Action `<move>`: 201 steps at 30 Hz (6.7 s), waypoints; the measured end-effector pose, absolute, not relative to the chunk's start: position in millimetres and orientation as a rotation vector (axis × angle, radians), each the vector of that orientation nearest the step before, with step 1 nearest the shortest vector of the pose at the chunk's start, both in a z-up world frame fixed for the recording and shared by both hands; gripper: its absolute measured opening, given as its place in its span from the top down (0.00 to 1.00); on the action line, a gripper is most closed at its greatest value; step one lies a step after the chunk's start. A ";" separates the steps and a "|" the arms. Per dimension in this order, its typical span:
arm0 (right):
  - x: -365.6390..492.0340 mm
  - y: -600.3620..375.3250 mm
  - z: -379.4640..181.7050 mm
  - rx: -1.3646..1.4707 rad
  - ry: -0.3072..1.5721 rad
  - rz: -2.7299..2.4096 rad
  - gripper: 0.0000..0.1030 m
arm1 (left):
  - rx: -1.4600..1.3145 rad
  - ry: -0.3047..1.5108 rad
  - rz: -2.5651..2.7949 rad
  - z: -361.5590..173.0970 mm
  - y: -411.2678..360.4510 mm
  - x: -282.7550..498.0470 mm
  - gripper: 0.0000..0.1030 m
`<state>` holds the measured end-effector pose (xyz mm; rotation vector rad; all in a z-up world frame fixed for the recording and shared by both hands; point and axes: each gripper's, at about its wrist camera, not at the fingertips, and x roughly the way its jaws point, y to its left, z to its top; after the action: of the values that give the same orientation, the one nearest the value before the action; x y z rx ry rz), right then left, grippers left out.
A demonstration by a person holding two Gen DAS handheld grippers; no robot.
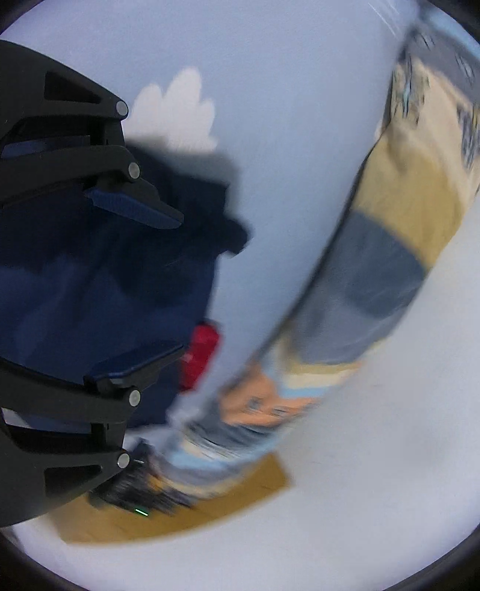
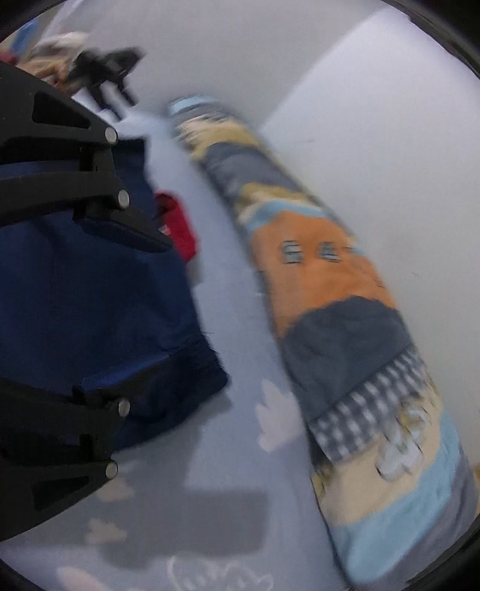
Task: Fold large clothes
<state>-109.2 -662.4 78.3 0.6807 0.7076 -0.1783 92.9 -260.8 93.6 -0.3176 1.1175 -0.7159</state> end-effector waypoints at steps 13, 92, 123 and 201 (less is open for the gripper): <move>-125.2 -667.1 56.2 0.551 0.803 -0.412 0.89 | -0.289 1.155 -0.571 73.2 -244.6 86.5 0.57; -235.9 -478.0 26.1 0.345 0.972 -0.389 0.59 | 0.331 0.868 -0.426 76.5 -303.1 -150.6 0.21; -237.7 -494.8 18.6 0.443 1.004 -0.377 0.53 | 0.148 1.064 -0.240 57.8 -239.5 -92.1 0.21; -439.4 -546.8 19.2 1.029 0.489 -0.327 0.92 | -0.894 1.229 -0.406 -1.0 -58.4 -105.4 0.35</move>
<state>-439.4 -546.8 19.2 1.0292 0.4893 -0.3272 -105.4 -58.4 -1.0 -0.8936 1.2294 -0.4064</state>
